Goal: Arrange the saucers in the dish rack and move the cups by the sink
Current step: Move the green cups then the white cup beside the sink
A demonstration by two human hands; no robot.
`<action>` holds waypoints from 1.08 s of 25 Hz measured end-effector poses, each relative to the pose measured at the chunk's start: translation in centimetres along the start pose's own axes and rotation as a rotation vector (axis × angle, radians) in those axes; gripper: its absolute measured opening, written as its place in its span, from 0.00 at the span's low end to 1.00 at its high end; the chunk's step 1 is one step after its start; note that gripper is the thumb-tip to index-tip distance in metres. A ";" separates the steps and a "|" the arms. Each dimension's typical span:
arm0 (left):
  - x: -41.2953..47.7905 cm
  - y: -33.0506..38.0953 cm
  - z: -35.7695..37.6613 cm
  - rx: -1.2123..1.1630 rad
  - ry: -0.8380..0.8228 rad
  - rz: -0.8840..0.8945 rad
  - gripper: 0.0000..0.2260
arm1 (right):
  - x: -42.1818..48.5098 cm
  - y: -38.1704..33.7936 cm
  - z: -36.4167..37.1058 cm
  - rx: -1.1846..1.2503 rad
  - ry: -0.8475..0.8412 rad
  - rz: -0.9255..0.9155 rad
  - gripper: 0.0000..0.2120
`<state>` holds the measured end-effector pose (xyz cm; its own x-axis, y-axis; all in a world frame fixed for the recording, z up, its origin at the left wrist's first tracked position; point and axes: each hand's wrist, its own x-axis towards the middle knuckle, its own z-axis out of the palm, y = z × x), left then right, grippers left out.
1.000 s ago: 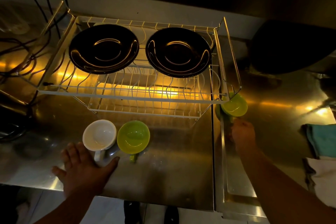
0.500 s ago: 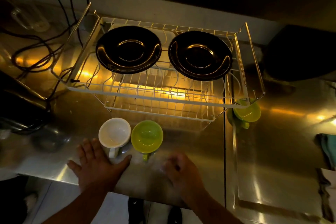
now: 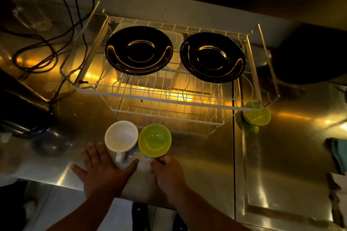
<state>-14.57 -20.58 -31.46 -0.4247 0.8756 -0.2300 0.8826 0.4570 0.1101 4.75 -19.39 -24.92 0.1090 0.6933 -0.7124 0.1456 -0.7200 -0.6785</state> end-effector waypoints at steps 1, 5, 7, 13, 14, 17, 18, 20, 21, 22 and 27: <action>0.0 0.0 -0.1 -0.001 0.001 -0.002 0.61 | 0.1 0.1 0.1 0.008 -0.003 -0.010 0.07; -0.2 0.1 -0.3 0.007 -0.001 0.000 0.61 | 0.5 0.9 -0.7 0.051 0.012 -0.042 0.08; -0.3 0.1 -0.4 0.000 -0.005 0.003 0.61 | 0.4 1.9 -2.1 0.103 0.037 -0.058 0.09; -0.7 0.3 -0.9 -0.019 -0.016 -0.005 0.61 | -1.6 5.3 -10.5 0.210 0.100 -0.136 0.09; -0.7 0.3 -1.0 -0.020 -0.019 -0.005 0.61 | -2.0 5.9 -12.2 0.189 0.132 -0.138 0.09; -0.8 0.3 -1.2 -0.017 -0.025 0.001 0.61 | -3.4 6.7 -17.0 0.214 0.227 -0.144 0.09; -0.8 0.3 -1.3 -0.013 -0.027 0.003 0.61 | -3.7 6.8 -18.4 0.253 0.260 -0.145 0.10; -0.9 0.4 -1.3 -0.007 -0.022 0.005 0.60 | -4.0 7.0 -21.4 0.232 0.346 -0.148 0.11; -0.9 0.4 -1.3 -0.003 -0.017 0.006 0.60 | -3.9 7.2 -22.9 0.203 0.381 -0.143 0.12; -0.9 0.4 -1.2 0.003 -0.015 0.006 0.60 | -3.8 7.3 -24.2 0.190 0.407 -0.133 0.12; -0.8 0.2 -0.7 0.031 -0.010 0.004 0.59 | -0.7 6.1 -30.2 0.297 0.559 -0.109 0.09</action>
<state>-14.17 -21.11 -30.57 -0.4191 0.8758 -0.2394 0.8903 0.4481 0.0807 35.26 -23.32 -23.15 0.6169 0.6161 -0.4898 -0.0847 -0.5667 -0.8196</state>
